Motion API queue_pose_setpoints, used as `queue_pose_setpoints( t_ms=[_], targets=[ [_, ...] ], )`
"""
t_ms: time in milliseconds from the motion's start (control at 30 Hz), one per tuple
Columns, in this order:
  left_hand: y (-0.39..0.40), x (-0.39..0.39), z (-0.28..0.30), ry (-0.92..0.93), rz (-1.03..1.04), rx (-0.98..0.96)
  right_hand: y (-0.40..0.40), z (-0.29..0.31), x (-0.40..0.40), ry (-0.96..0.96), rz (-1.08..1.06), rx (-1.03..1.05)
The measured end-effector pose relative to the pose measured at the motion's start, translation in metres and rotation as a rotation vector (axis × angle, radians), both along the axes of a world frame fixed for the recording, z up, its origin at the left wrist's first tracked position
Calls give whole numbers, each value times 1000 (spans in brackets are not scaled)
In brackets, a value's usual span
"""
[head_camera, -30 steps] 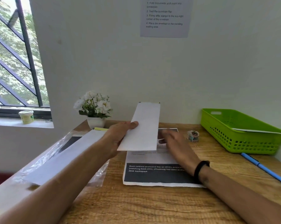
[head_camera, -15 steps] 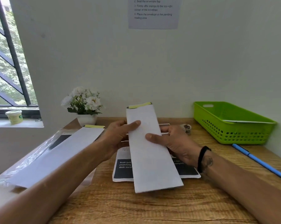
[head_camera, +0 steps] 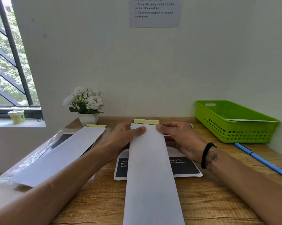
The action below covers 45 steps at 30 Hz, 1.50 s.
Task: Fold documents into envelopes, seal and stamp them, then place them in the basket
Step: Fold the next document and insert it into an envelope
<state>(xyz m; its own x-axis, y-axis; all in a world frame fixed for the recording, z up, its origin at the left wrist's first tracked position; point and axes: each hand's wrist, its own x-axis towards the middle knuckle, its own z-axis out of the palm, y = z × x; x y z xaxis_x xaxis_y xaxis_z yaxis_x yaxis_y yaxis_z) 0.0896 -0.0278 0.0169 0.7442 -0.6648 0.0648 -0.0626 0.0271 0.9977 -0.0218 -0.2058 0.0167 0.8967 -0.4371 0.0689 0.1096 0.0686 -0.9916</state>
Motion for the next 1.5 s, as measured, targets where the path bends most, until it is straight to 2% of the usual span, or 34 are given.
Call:
queue_pose_setpoints(
  t_ms=[133,567,867,1033,1500],
  targets=[
    [1,-4,-1,4,-61,1,-7,-3,2,-55,-73,-20],
    [0,0,-3,-81,-29,9,-12,-8,8,-66,-126,-280],
    [-2,0,-6,-184,21,19,2,-4,0,-7,1,-297],
    [-1,-4,-5,-226,11,18,13,-5,-4,9,-118,-493],
    [1,-5,0,-261,-11,18,2,-5,-1,-27,-116,-477]
  ],
)
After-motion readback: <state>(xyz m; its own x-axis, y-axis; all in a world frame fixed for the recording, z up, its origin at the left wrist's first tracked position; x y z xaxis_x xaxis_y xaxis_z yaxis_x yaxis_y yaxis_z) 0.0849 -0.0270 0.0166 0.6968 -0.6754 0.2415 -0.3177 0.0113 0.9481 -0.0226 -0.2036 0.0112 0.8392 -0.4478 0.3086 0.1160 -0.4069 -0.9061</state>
